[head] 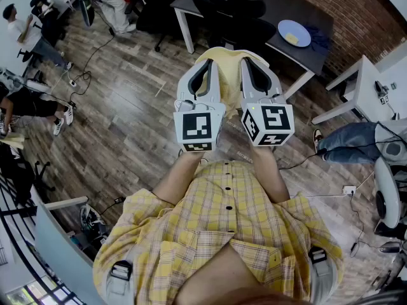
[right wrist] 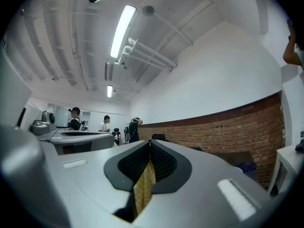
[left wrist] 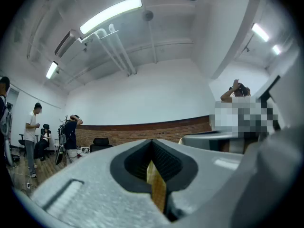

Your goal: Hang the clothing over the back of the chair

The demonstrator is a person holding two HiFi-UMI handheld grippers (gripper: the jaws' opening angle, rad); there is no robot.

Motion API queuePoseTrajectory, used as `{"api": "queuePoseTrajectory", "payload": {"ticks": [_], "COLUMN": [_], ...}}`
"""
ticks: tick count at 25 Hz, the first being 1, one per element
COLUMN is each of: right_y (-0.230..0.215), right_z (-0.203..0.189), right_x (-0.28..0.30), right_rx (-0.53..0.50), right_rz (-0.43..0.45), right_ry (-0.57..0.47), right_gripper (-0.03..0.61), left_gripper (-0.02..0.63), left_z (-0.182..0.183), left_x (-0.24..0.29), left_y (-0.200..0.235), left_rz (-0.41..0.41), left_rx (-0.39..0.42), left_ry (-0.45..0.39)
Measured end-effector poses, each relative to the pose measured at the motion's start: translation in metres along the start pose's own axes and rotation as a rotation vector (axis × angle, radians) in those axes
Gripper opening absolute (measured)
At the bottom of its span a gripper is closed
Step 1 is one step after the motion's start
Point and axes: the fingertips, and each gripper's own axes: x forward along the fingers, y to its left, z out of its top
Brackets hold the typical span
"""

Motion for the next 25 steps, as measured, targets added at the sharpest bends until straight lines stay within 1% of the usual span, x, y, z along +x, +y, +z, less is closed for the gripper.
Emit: {"api": "queuePoseTrajectory", "payload": {"ticks": [6,11,16,25], "right_y": [-0.003,-0.004,-0.010,-0.022], "right_z": [0.003,0.003,0.002,0.003], "right_x": [0.001,-0.003,-0.008,-0.022], "right_rx": [-0.007,-0.002,0.033,0.046], "right_rz": [-0.006,0.007,0.032,0.096], "right_ry": [-0.001,-0.006,-0.013,-0.020], "right_gripper": [0.012,0.012,0.012,0.013], "left_gripper": [0.003,0.003,0.003,0.003], "left_z": [-0.001,0.000,0.000,0.001], "left_x": [0.002,0.000,0.000,-0.002], "left_y": [0.002,-0.003,-0.011,-0.031], "left_rz": [0.002,0.006,0.016,0.066], "left_rx": [-0.007,-0.010,-0.008,-0.005], "left_ry": [0.003,0.004,0.003,0.004]}}
